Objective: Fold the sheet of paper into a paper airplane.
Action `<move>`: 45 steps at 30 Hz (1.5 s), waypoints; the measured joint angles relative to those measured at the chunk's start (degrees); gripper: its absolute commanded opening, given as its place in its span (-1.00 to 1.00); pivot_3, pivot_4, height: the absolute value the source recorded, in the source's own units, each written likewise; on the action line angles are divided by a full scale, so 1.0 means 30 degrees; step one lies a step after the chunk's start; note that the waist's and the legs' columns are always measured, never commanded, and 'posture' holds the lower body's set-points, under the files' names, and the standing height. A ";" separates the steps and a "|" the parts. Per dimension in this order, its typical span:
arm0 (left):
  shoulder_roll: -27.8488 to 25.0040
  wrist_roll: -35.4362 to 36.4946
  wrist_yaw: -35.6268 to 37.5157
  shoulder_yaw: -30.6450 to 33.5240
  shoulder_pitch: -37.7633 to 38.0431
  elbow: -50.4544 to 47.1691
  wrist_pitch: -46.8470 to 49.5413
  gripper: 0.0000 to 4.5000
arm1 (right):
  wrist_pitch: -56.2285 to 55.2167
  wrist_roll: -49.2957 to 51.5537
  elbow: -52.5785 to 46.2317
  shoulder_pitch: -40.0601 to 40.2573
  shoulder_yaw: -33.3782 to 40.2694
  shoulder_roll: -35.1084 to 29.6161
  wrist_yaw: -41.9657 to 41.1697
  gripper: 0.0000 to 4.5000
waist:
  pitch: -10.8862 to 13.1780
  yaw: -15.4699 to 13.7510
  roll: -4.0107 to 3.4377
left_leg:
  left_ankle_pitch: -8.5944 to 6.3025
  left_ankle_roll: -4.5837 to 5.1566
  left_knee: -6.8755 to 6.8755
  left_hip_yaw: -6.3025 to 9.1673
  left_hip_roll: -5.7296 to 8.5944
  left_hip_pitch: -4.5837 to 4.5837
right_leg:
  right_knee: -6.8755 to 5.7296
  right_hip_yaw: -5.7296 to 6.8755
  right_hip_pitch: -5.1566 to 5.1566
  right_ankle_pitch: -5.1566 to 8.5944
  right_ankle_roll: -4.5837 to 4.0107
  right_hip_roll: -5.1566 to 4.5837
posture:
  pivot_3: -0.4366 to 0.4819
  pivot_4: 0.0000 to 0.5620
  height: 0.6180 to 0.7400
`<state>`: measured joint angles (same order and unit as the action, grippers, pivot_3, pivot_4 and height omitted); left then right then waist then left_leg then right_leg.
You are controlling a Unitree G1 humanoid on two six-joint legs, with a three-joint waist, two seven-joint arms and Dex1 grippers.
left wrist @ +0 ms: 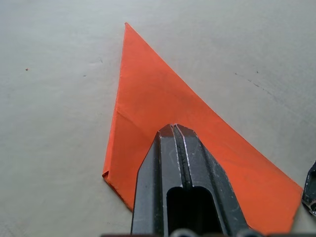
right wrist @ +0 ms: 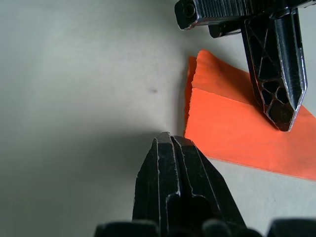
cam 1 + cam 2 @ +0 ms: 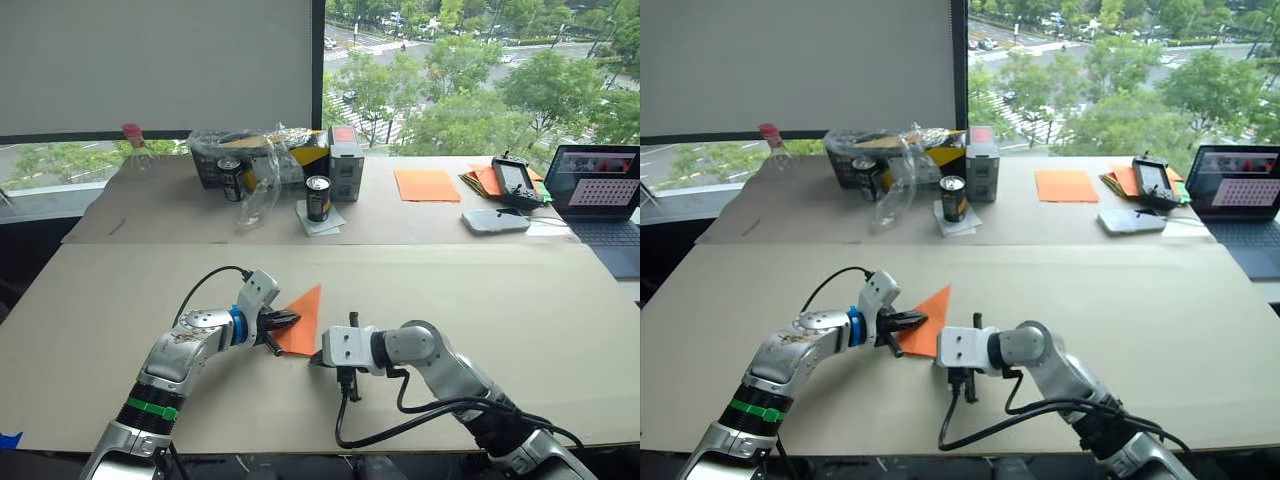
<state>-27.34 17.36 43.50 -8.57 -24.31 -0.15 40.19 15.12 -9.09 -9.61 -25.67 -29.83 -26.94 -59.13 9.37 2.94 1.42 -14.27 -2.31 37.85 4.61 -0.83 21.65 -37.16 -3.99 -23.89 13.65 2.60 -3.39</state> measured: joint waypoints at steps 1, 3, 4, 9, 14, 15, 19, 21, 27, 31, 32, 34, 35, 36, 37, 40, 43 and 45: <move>0.0003 0.0002 -0.0002 0.0001 0.0000 0.0013 -0.0012 -0.99 | 0.0362 0.0214 -0.0133 -0.0020 0.0132 -0.0071 -0.0184 -1.00 | 0.0000 -0.0065 0.0001 | 0.0000 0.0000 0.0001 0.0000 0.0000 0.0003 | 0.0001 -0.0001 0.0000 0.0000 0.0000 0.0000 | -0.05 -0.47 0.84; 0.0044 0.0045 -0.0024 0.0134 -0.0008 0.0103 -0.0029 -0.99 | 0.1714 0.1330 -0.0445 -0.0201 0.0981 0.0178 -0.0273 -1.00 | 0.0005 -0.0114 0.0005 | 0.0001 0.0000 0.0002 0.0000 -0.0001 0.0016 | -0.0006 0.0000 -0.0019 -0.0004 -0.0005 0.0001 | -0.05 -0.47 0.84; 0.0112 0.0056 -0.0048 0.0201 -0.0066 0.0225 -0.0029 -0.99 | 0.2160 0.1774 -0.0622 -0.0583 0.1485 0.0350 -0.0192 -1.00 | 0.0005 -0.0106 0.0004 | 0.0001 0.0000 0.0002 0.0000 -0.0001 0.0020 | -0.0012 -0.0002 -0.0027 -0.0007 -0.0010 0.0002 | -0.05 -0.47 0.84; 0.0376 0.0319 -0.0091 0.0588 -0.0217 0.0740 -0.0040 -0.99 | 0.2556 0.2281 -0.0810 -0.2416 0.2723 0.0643 0.0675 -1.00 | 0.0004 -0.0138 0.0004 | 0.0001 0.0001 0.0000 0.0014 -0.0007 0.0022 | -0.0008 0.0011 -0.0028 -0.0005 -0.0008 0.0009 | -0.05 -0.47 0.84; 0.0353 0.0366 -0.0107 0.1286 -0.0652 0.1571 -0.0025 -0.99 | 0.2126 0.1345 0.1997 -0.2323 0.1740 0.1807 0.2182 -1.00 | 0.0005 -0.0122 0.0003 | 0.0002 0.0000 0.0002 0.0003 -0.0003 0.0071 | -0.0012 0.0006 -0.0078 -0.0009 -0.0015 0.0004 | -0.05 -0.47 0.84; 0.0353 0.0364 -0.0072 0.1326 -0.0686 0.1694 -0.0028 -0.99 | 0.1670 0.1093 0.2701 -0.2327 0.1690 0.2318 0.2806 -1.00 | 0.0004 -0.0102 0.0003 | 0.0001 -0.0001 0.0002 0.0003 -0.0005 0.0068 | -0.0014 0.0006 -0.0077 -0.0010 -0.0016 0.0004 | -0.05 -0.47 0.84; 0.0315 0.0316 0.0393 0.1177 -0.1169 0.2473 -0.0300 -0.99 | -0.0117 0.0198 0.5053 -0.2103 0.0886 0.3536 0.4378 -1.00 | 0.0005 -0.0113 0.0003 | 0.0002 -0.0001 0.0002 0.0002 -0.0003 0.0071 | -0.0015 0.0006 -0.0079 -0.0011 -0.0017 0.0003 | -0.05 -0.47 0.84; 0.0200 0.0170 0.0445 0.1162 -0.1512 0.3040 -0.0471 -0.99 | -0.0371 0.0089 0.5282 -0.2028 0.0782 0.3750 0.4566 -1.00 | 0.0004 -0.0117 0.0002 | 0.0002 -0.0002 0.0004 0.0002 0.0001 0.0067 | -0.0013 0.0005 -0.0070 -0.0012 -0.0017 -0.0001 | -0.05 -0.47 0.84; 0.0856 -0.0106 0.0361 0.1151 -0.3140 0.5133 -0.1091 -0.99 | -0.0069 0.0063 0.5377 -0.1898 0.0828 0.4014 0.4803 -1.00 | 0.0004 -0.0129 0.0003 | 0.0002 -0.0001 0.0005 0.0005 0.0001 0.0066 | -0.0015 0.0009 -0.0068 -0.0012 -0.0017 0.0002 | -0.05 -0.47 0.84; 0.1497 -0.0525 0.0932 0.0627 -0.4762 0.6963 -0.2062 -0.99 | 0.0503 0.0071 0.5169 -0.1589 0.0877 0.4374 0.5220 -1.00 | 0.0003 -0.0129 0.0003 | 0.0003 -0.0001 0.0005 0.0007 0.0000 0.0055 | -0.0021 0.0012 -0.0059 -0.0012 -0.0017 0.0008 | -0.05 -0.47 0.84; 0.1604 -0.0553 0.1027 0.0601 -0.5134 0.7368 -0.2359 -0.99 | 0.0675 0.0071 0.5109 -0.1528 0.0881 0.4501 0.5329 -1.00 | 0.0003 -0.0110 0.0002 | 0.0003 -0.0001 0.0005 0.0006 0.0000 0.0048 | -0.0023 0.0009 -0.0053 -0.0012 -0.0017 0.0007 | -0.05 -0.47 0.84; 0.1972 -0.0702 0.1291 0.0558 -0.5939 0.8267 -0.3017 -0.99 | 0.1040 0.0062 0.4948 -0.1423 0.0870 0.4563 0.5492 -1.00 | 0.0002 -0.0099 0.0001 | 0.0003 -0.0001 0.0005 0.0004 -0.0001 0.0039 | -0.0022 0.0008 -0.0046 -0.0011 -0.0017 0.0008 | -0.05 -0.47 0.84; 0.2106 -0.0783 0.1393 0.0535 -0.6162 0.8476 -0.3229 -0.99 | 0.1171 0.0060 0.4917 -0.1423 0.0853 0.4586 0.5530 -1.00 | 0.0002 -0.0091 0.0000 | 0.0003 -0.0001 0.0005 0.0005 -0.0001 0.0038 | -0.0020 0.0008 -0.0047 -0.0011 -0.0016 0.0009 | -0.05 -0.47 0.84; 0.2289 -0.0916 0.1554 0.0451 -0.6431 0.8864 -0.3506 -0.99 | 0.1254 0.0050 0.4891 -0.1398 0.0845 0.4581 0.5574 -1.00 | 0.0001 -0.0082 -0.0002 | 0.0003 0.0000 0.0005 0.0004 0.0000 0.0036 | -0.0020 0.0007 -0.0044 -0.0011 -0.0016 0.0008 | -0.05 -0.47 0.84; 0.2469 -0.1032 0.1656 0.0344 -0.6620 0.9264 -0.3803 -0.99 | 0.1334 0.0051 0.4860 -0.1386 0.0845 0.4582 0.5605 -1.00 | 0.0001 -0.0085 -0.0001 | 0.0003 0.0000 0.0005 0.0004 0.0001 0.0039 | -0.0019 0.0007 -0.0045 -0.0011 -0.0016 0.0008 | -0.05 -0.47 0.84; 0.2993 -0.1434 0.1916 0.0058 -0.6873 1.0412 -0.4405 -0.99 | 0.1444 0.0051 0.4770 -0.1360 0.0856 0.4580 0.5760 -1.00 | 0.0001 -0.0085 -0.0001 | 0.0003 0.0000 0.0005 0.0003 0.0001 0.0038 | -0.0021 0.0007 -0.0044 -0.0011 -0.0016 0.0008 | -0.05 -0.47 0.84; 0.3709 -0.2038 0.1904 -0.0125 -0.7373 1.2109 -0.5273 -0.99 | 0.1890 0.0055 0.4471 -0.1249 0.0941 0.4576 0.5992 -1.00 | 0.0001 -0.0111 0.0000 | 0.0004 0.0001 0.0007 0.0004 0.0004 0.0044 | -0.0021 0.0008 -0.0043 -0.0011 -0.0016 0.0008 | -0.05 -0.47 0.84; 0.4097 -0.2272 0.1866 -0.0132 -0.7725 1.2925 -0.5759 -0.99 | 0.2140 0.0057 0.4300 -0.1187 0.0976 0.4574 0.6050 -1.00 | 0.0001 -0.0115 0.0000 | 0.0004 0.0000 0.0008 0.0003 0.0007 0.0045 | -0.0019 0.0008 -0.0042 -0.0011 -0.0015 0.0006 | -0.05 -0.47 0.84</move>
<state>-15.05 10.55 49.10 -8.97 -47.49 38.63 22.92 21.54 -8.92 3.29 -29.23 -26.90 -13.22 -40.98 9.37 2.59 1.42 -14.26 -2.31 37.87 4.62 -0.80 21.79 -37.22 -3.96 -24.02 13.62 2.55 -3.37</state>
